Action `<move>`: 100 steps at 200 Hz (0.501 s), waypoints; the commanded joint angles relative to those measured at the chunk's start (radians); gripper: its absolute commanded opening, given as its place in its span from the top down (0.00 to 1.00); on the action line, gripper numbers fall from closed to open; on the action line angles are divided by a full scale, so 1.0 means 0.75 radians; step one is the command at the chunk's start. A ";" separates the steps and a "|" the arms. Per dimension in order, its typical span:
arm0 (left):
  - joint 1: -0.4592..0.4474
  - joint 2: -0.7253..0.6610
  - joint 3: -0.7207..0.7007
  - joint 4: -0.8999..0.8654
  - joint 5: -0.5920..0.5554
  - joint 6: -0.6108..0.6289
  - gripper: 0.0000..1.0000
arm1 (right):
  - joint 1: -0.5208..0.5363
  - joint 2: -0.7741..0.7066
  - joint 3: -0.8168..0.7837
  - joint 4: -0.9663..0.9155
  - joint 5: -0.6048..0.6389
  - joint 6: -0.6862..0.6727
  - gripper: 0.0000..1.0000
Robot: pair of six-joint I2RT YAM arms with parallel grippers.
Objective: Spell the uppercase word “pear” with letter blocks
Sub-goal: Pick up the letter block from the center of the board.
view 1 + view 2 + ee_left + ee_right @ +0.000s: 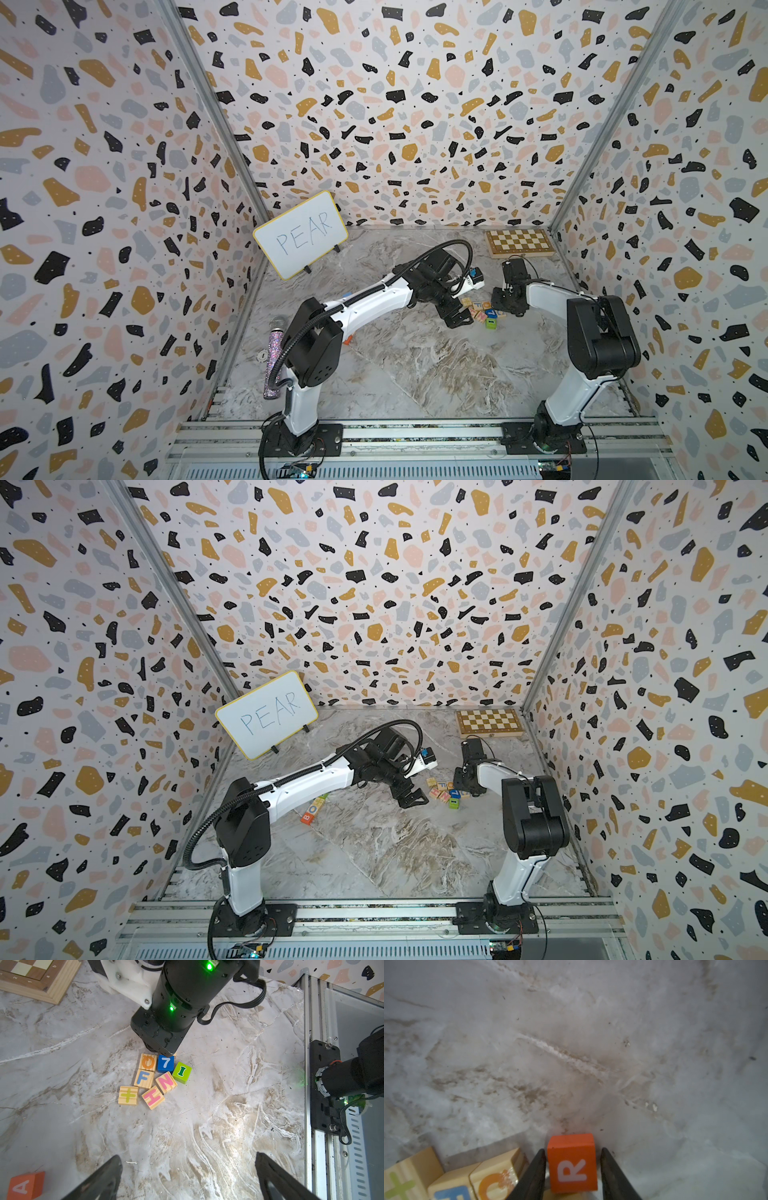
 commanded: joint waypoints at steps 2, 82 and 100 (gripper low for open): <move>-0.008 -0.001 0.043 0.001 -0.002 0.019 0.01 | 0.007 0.017 0.054 -0.044 -0.029 -0.013 0.58; 0.001 -0.094 -0.064 0.121 -0.088 0.008 0.01 | 0.067 0.001 0.180 -0.109 0.016 -0.020 0.78; 0.028 -0.155 -0.100 0.161 -0.110 -0.031 0.01 | 0.105 -0.005 0.248 -0.146 0.044 -0.024 0.78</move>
